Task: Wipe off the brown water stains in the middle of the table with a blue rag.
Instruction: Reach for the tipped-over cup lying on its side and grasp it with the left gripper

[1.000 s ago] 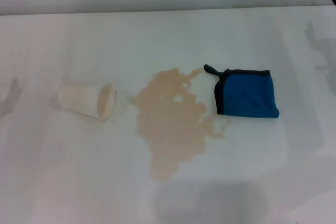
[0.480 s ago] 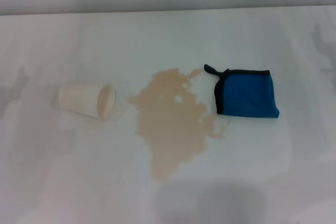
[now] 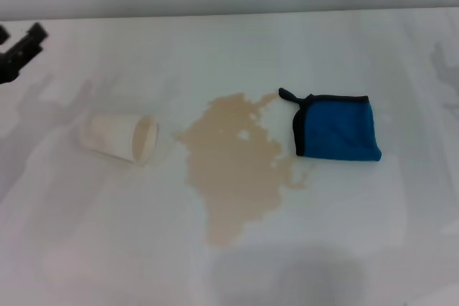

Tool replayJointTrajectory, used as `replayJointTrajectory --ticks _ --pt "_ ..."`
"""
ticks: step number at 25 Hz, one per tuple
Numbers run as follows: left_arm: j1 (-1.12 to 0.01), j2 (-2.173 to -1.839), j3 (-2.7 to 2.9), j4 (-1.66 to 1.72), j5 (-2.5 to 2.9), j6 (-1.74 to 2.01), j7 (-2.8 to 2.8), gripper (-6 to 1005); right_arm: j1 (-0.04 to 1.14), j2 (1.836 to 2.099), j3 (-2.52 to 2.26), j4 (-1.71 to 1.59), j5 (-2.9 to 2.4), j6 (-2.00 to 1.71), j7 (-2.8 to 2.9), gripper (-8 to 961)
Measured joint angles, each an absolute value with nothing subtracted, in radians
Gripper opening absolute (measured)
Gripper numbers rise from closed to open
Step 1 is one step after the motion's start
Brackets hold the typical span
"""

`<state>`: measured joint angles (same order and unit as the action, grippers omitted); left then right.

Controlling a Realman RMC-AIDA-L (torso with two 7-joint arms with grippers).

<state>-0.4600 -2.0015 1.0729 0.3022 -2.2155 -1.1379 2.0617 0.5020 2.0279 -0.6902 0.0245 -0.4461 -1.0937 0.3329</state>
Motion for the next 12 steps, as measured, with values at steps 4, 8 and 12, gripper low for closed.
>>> replayJointTrajectory --ticks 4,8,12 --pt "-0.500 -1.941 1.073 0.413 -1.944 -1.135 1.816 876 0.512 2.028 -0.694 0.025 -0.449 -1.095 0.333 825" --pt "-0.523 -1.901 1.068 0.527 -1.757 -1.180 1.679 876 0.522 2.028 -0.696 0.029 -0.450 -1.096 0.341 825" --pt "-0.550 -1.848 1.064 0.655 -1.551 -1.250 1.566 875 0.519 2.028 -0.696 0.038 -0.451 -1.095 0.347 825"
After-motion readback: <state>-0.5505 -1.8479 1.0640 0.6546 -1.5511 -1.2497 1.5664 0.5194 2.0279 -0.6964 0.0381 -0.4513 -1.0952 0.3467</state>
